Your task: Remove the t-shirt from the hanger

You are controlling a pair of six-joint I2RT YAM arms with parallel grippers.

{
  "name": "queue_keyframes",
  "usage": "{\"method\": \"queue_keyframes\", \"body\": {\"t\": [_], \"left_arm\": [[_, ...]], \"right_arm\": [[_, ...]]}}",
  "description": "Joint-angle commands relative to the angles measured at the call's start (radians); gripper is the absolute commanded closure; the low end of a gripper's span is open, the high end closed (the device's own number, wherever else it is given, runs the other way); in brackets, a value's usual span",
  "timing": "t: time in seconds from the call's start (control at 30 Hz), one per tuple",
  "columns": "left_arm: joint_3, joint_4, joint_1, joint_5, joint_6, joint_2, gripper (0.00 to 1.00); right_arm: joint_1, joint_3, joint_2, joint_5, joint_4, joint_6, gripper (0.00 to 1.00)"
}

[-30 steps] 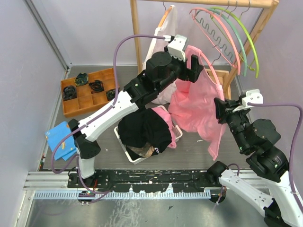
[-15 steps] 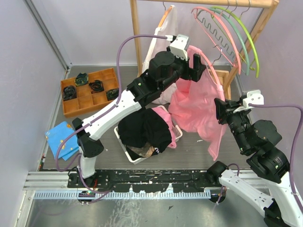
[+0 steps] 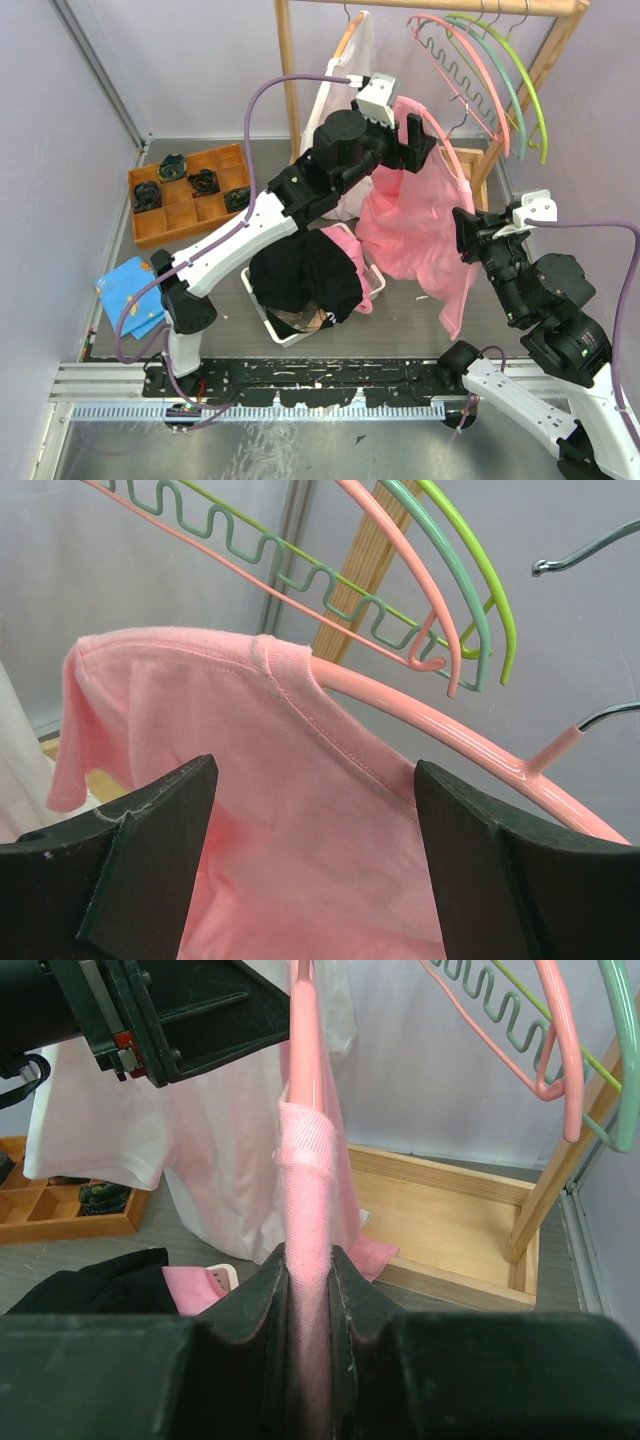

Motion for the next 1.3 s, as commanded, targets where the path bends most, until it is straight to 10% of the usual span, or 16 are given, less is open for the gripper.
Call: {"method": "queue_keyframes", "body": {"t": [0.0, 0.6, 1.13, 1.27], "left_arm": [[-0.004, 0.047, 0.005, -0.002, -0.007, -0.049, 0.14], [0.015, 0.066, 0.017, -0.012, -0.014, -0.028, 0.15], [0.101, 0.017, 0.03, 0.009, -0.029, 0.059, 0.44], [0.104, 0.014, 0.029, 0.01, -0.028, 0.058, 0.66]], "right_arm": [[-0.004, 0.026, -0.006, -0.01, 0.111, -0.016, 0.99], [-0.008, 0.041, 0.002, -0.033, 0.11, -0.01, 1.0], [-0.014, 0.057, 0.016, -0.053, 0.106, -0.016, 1.0], [-0.014, 0.056, 0.02, -0.054, 0.111, -0.016, 0.99]]}}
